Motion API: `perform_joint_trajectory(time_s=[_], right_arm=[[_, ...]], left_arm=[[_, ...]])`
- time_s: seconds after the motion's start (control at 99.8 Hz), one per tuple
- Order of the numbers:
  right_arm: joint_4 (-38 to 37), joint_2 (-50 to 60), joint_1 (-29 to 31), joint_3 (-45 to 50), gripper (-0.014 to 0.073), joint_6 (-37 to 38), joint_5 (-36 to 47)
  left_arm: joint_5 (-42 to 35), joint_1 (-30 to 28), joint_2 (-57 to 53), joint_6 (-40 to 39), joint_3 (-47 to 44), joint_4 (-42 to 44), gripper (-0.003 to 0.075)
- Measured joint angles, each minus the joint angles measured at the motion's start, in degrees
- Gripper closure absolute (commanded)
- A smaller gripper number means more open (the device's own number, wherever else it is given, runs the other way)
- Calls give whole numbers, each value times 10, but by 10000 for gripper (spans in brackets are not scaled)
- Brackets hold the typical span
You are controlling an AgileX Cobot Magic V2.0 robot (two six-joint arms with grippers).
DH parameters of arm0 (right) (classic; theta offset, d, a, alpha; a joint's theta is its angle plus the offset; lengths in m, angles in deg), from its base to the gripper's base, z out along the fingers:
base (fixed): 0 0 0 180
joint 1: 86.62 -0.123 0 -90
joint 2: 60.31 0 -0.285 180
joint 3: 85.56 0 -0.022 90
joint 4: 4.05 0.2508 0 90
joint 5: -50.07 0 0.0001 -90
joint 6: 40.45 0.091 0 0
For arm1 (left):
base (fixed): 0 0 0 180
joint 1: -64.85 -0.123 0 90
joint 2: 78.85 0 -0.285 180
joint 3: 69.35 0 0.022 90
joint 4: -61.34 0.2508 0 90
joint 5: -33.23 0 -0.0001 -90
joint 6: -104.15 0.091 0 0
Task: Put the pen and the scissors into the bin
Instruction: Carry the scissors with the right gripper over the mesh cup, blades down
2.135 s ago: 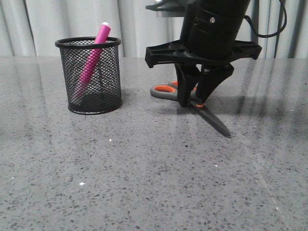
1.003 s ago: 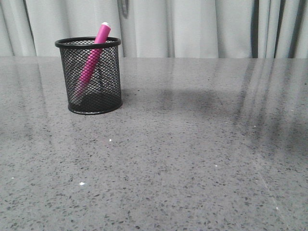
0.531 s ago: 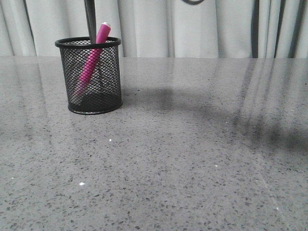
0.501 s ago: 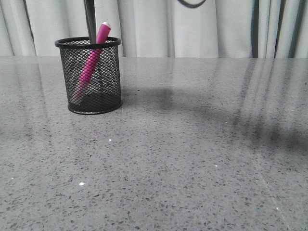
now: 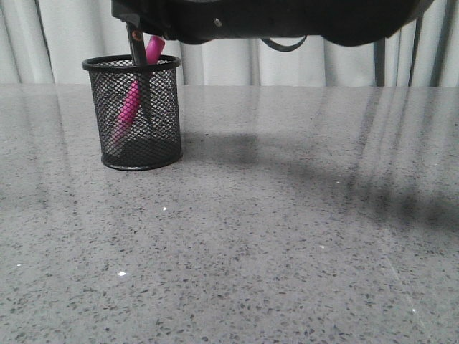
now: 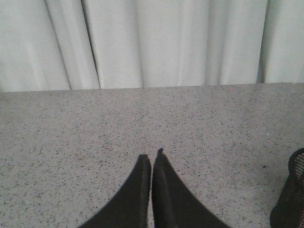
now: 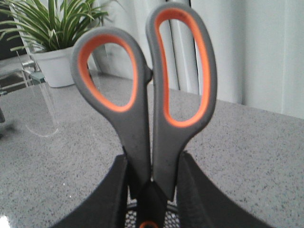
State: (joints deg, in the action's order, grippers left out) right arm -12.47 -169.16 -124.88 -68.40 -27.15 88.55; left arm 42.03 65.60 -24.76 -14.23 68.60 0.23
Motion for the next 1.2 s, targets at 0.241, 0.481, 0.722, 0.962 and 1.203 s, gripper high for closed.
perform_joint_trajectory(time_s=[0.241,0.481,0.722,0.962,1.203], right_arm=[[0,0,0,24,663,-1,13],[0,0,0,29,662,-2,18],[0,0,0,29,661,-2,18],[0,0,1,30,662,-2,20],[-1,0,15,31,662,-2,31]], left_arm=[[0,0,0,0,0,0,741],[0,0,0,0,0,0,741],[0,0,0,0,0,0,741],[0,0,0,0,0,0,741],[0,0,0,0,0,0,741]])
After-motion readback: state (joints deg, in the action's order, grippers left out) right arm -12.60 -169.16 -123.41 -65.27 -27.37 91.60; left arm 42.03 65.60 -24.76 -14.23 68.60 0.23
